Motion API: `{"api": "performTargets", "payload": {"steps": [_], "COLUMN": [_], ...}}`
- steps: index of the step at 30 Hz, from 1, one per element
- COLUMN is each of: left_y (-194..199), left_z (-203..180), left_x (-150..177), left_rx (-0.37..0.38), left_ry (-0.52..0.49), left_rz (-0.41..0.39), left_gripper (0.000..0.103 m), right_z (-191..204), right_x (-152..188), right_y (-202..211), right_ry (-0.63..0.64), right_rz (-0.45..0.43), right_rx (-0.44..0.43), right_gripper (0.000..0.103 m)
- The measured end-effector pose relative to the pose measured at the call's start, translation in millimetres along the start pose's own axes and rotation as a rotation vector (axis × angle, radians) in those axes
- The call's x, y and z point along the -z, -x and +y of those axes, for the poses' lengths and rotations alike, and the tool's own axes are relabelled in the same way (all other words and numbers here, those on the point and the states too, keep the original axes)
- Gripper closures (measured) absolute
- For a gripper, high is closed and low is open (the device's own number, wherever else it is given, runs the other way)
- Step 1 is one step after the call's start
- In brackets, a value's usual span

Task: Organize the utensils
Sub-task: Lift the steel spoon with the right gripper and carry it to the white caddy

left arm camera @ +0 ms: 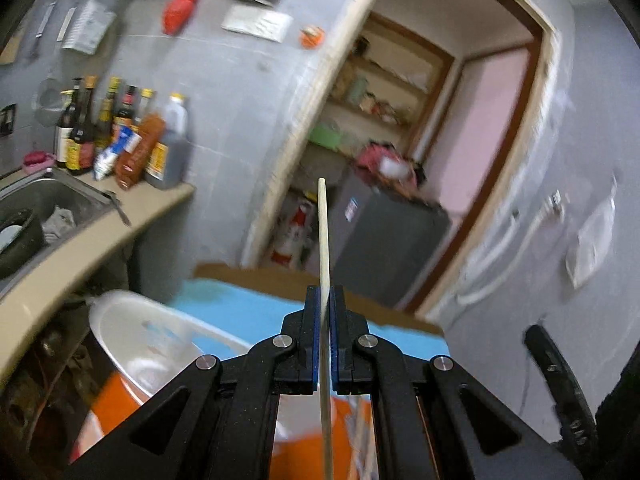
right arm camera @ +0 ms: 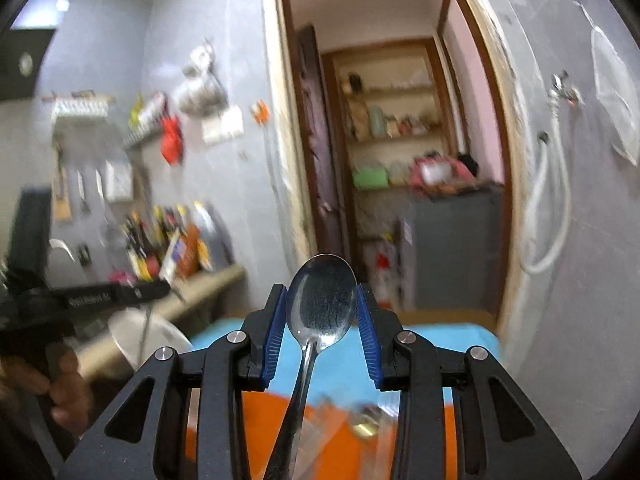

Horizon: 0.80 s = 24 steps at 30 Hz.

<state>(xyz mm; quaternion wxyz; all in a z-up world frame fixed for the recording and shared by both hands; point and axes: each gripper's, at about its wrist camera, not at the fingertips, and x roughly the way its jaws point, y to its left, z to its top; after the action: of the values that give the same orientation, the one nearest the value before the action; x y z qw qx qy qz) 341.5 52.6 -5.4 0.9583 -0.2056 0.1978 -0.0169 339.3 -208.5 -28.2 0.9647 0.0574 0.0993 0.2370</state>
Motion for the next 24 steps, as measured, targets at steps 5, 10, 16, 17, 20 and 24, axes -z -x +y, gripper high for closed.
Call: {"api": "performTargets", "payload": {"steps": [5,10,16,17,20,24], "left_y": [6,8,5,5,2,-5], "left_z": [60,101,126,126,126,122], "left_x": [-35,-48,-43,-41,-30,-17], "left_rx": [-0.029,-0.041,-0.067,-0.069,-0.083,-0.093], "left_ry": [0.082,0.113,0.107,0.102,0.07,0.027], "left_rz": [-0.062,-0.117,-0.188,-0.192,-0.211,-0.222], "left_gripper": [0.101,0.101,0.101,0.101,0.101,0.101], "right_z": [27,52,85,93,112,131], "right_x": [-20,-16,4,9,26,47], "right_y": [-38,-69,-87,-90,-93,-94], "right_ry": [-0.179,-0.241,-0.153,-0.114,-0.003,0.125], "right_rz": [-0.105,-0.163,-0.221,-0.226,-0.231,-0.234], "right_rx": [-0.11,-0.106,-0.075,-0.066,-0.028,0.023], "right_gripper": [0.071,0.071,0.071,0.071,0.07,0.07]}}
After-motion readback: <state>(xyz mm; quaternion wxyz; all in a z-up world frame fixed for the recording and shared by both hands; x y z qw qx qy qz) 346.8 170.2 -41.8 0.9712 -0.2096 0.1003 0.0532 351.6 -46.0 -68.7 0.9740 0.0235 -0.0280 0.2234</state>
